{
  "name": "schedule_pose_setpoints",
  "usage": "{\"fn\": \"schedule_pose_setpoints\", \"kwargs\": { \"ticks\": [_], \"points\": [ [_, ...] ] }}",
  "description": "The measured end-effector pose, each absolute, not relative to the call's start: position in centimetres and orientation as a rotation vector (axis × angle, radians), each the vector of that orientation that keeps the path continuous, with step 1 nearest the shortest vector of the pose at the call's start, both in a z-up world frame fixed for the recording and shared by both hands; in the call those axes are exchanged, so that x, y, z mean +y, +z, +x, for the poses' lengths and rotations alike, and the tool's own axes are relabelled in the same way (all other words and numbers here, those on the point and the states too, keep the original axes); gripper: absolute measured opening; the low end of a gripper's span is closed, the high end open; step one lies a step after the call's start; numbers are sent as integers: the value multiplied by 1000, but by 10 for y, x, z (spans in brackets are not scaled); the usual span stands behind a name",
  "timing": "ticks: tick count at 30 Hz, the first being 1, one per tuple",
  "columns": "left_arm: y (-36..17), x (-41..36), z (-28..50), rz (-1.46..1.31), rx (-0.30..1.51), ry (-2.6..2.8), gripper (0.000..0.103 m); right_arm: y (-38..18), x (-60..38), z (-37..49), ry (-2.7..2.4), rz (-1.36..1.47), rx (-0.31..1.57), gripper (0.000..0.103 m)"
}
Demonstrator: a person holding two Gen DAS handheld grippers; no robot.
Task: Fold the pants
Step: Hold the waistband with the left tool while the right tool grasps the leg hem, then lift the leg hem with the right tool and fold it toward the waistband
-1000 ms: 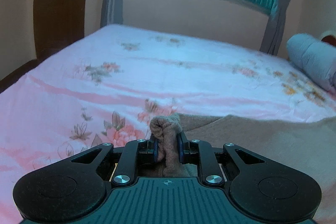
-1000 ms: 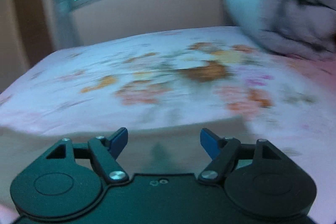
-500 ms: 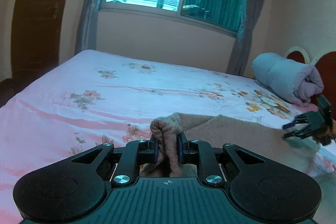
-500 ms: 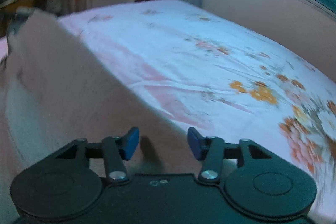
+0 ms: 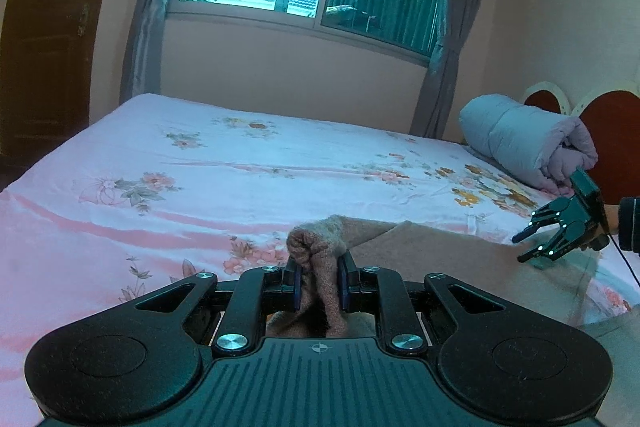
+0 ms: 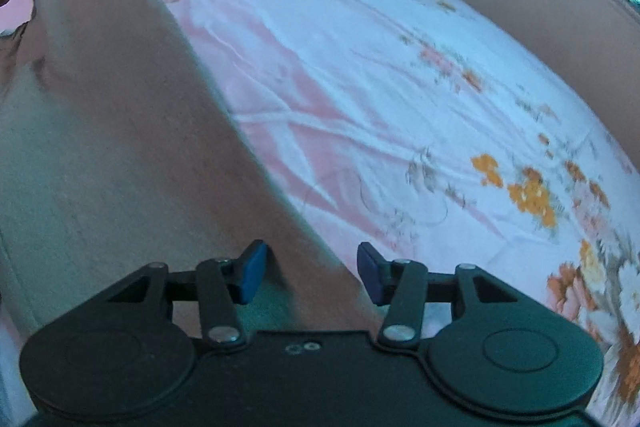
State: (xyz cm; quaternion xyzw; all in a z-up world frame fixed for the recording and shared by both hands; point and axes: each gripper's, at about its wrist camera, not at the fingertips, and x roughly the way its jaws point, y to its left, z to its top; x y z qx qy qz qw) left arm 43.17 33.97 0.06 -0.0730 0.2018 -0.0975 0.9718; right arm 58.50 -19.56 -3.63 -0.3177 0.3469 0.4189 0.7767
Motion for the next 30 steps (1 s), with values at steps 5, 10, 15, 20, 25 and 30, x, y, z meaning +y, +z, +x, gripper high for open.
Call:
{"fn": "schedule_pose_setpoints", "kwargs": {
  "ticks": [5,10,15,20,25,30],
  "points": [
    [-4,337,435,-143,422,-181,17,-47,-198,591,894,-622,809,37],
    [-8,337,444,-147,444,-161,17,-38,-199,588,840,-574,838,3],
    [-11,340,450,-157,457,-148,17,-10,-216,568,819,-521,748,0],
    [-8,341,448,-171,437,-152,17,17,-222,543,801,-530,684,0],
    [3,337,436,-158,412,-159,17,42,-226,512,759,-543,637,0],
    [14,338,410,-155,397,-192,17,64,-231,448,709,-587,564,0]
  ]
}}
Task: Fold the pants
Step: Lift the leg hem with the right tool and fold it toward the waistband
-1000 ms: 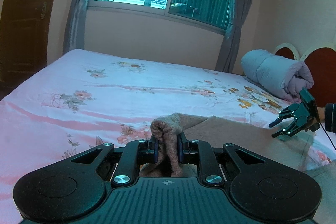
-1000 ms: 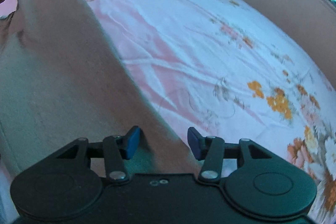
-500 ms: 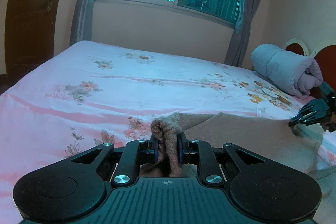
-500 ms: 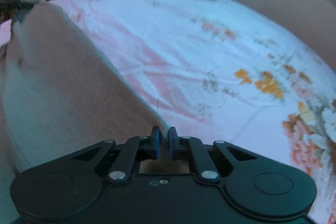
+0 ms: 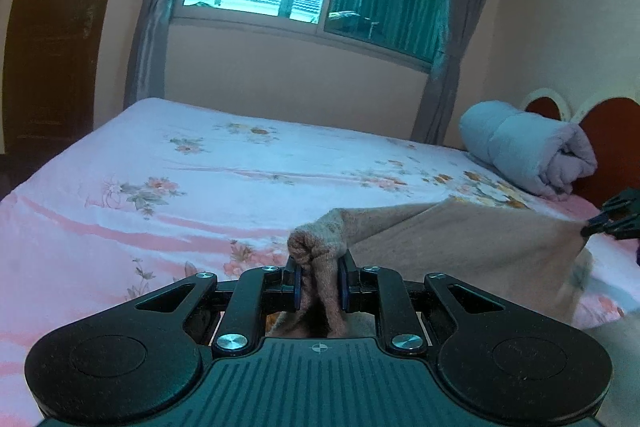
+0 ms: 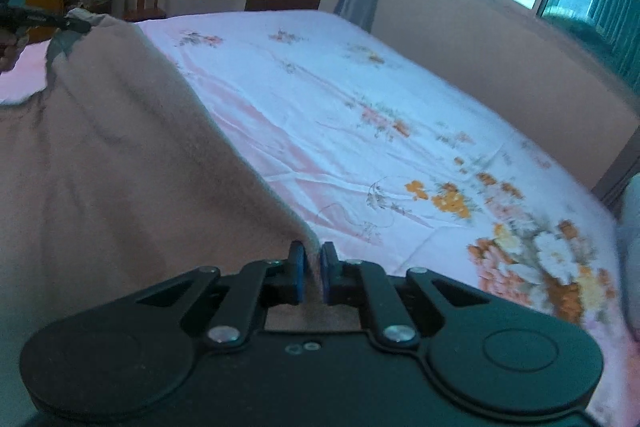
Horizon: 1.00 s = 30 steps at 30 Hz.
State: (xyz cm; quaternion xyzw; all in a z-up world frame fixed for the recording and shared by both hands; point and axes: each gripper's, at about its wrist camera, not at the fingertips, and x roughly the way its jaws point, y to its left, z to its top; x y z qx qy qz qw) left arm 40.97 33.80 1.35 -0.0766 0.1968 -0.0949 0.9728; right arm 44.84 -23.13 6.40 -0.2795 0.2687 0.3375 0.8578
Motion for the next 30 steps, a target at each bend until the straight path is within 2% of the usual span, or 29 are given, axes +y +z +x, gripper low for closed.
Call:
{"fn": "schedule_pose_setpoints", "kwargs": {
  "ticks": [6,7,9,10,11,12,13,15,16,17,19,22,30],
  "points": [
    [7,345,352,-161,390,-251,18,64,-234,328,642,-666,426,0],
    [3,343,337,-139,385,-249,23,55,-232,303,617,-712,396,1],
    [-9,343,311,-138,392,-205,44,31,-229,261,554,-782,330,7],
    [-17,346,296,-148,414,-180,65,19,-230,244,544,-764,339,10],
    [-24,349,282,-156,441,-144,90,4,-233,228,538,-749,379,17],
    [-34,352,266,-169,483,-91,96,-5,-237,218,496,-734,394,21],
    [-40,352,253,-180,518,-67,97,-11,-242,208,428,-695,394,27],
    [-49,353,224,-222,571,6,97,-3,-257,195,317,-524,428,33],
    [-52,355,209,-299,599,45,92,4,-265,192,290,-422,445,39],
    [-54,356,198,-375,602,46,76,10,-272,190,262,-344,452,46],
    [-55,353,180,-509,593,29,61,19,-283,190,201,-181,467,54],
    [-55,343,179,-651,577,-1,61,18,-292,198,199,-10,491,54],
    [-64,325,230,-923,546,9,61,-15,-292,207,118,211,578,55]
  ]
}}
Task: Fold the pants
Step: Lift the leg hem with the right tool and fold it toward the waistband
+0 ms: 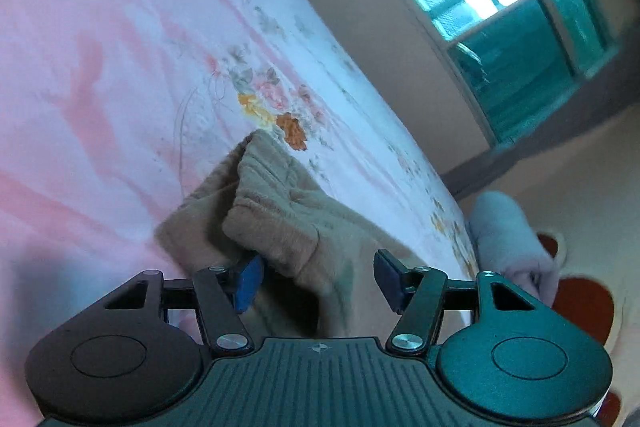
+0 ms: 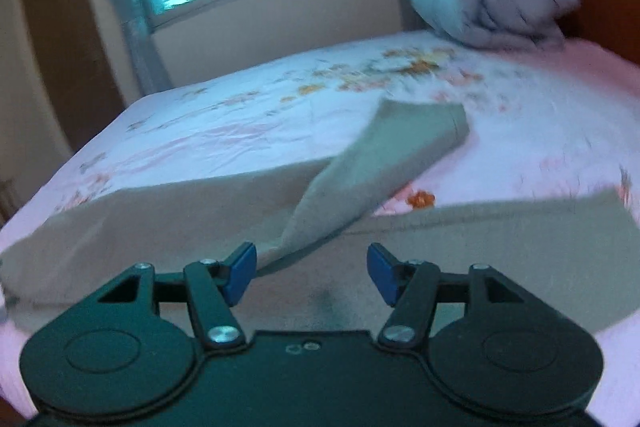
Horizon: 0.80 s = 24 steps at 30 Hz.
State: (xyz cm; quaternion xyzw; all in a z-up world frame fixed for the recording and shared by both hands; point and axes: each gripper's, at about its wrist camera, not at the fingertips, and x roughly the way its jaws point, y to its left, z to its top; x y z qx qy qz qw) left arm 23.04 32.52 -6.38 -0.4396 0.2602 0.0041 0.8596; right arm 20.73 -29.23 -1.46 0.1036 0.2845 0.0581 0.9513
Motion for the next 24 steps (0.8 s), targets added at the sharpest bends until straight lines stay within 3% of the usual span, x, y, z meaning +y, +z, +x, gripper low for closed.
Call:
{"fn": "schedule_pose_setpoints", "kwargs": {
  "ticks": [1,2,5,12,13,14,17,24],
  "points": [
    [-65,323,236,-929,552,26,53,-17,-292,203,105,236,581,57],
    [-65,321,241,-916,561,57,27,-19,-292,204,95,262,585,62],
    [-70,318,247,-905,558,80,25,-29,-294,214,92,388,608,69],
    [-69,320,245,-900,550,64,25,-63,-298,270,24,650,722,62],
    [-68,322,250,-894,554,61,25,-69,-300,278,27,691,749,38],
    [-65,323,254,-894,555,54,25,-72,-303,286,41,720,764,1],
    [-51,331,273,-914,539,6,23,-61,-310,304,115,750,756,0],
    [-2,348,294,-982,282,-289,22,49,-311,251,304,562,373,0]
  ]
}}
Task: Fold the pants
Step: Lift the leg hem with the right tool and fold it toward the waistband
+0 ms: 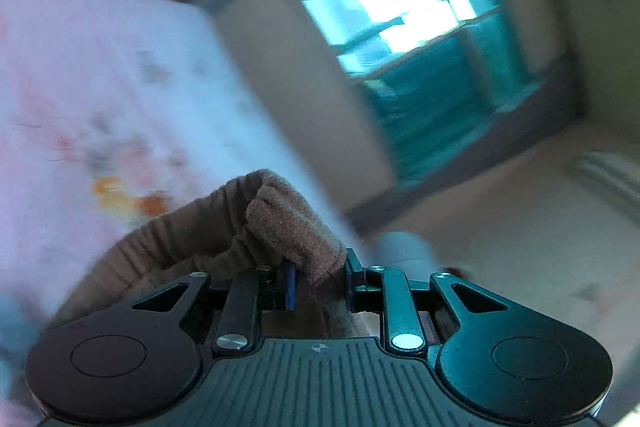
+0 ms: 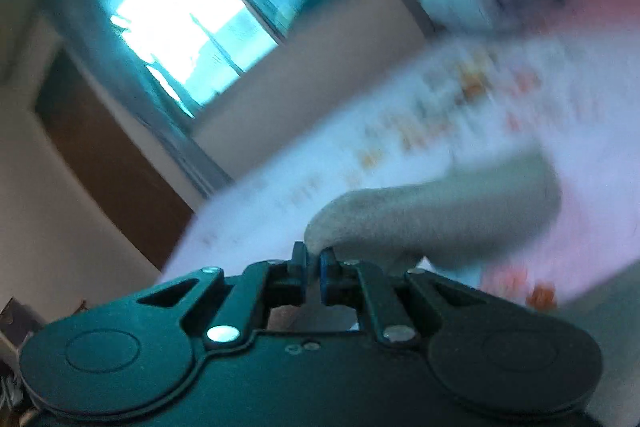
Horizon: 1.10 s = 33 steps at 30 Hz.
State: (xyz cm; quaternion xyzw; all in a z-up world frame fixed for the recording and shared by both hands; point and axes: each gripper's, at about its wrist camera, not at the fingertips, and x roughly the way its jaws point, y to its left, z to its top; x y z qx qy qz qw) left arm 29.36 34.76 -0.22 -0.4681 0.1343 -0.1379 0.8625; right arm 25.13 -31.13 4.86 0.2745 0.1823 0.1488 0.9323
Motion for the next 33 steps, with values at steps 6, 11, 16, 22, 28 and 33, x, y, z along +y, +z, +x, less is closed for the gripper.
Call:
{"fn": "schedule_pose_setpoints", "kwargs": {
  "ticks": [6,11,16,22,28,33],
  "points": [
    [-101,354,263,-925,703,-86,20,-74,-328,187,140,676,783,0],
    [-97,349,264,-917,671,-80,20,-77,-319,180,118,711,752,0],
    [-82,352,277,-880,682,-106,20,-81,-323,175,107,704,771,0],
    [-51,362,262,-843,612,-174,20,-41,-324,165,180,700,671,0],
    [-93,370,268,-880,768,-126,20,-81,-330,173,81,759,832,0],
    [-73,364,264,-845,725,-156,20,-56,-326,166,106,711,759,0]
  ]
}}
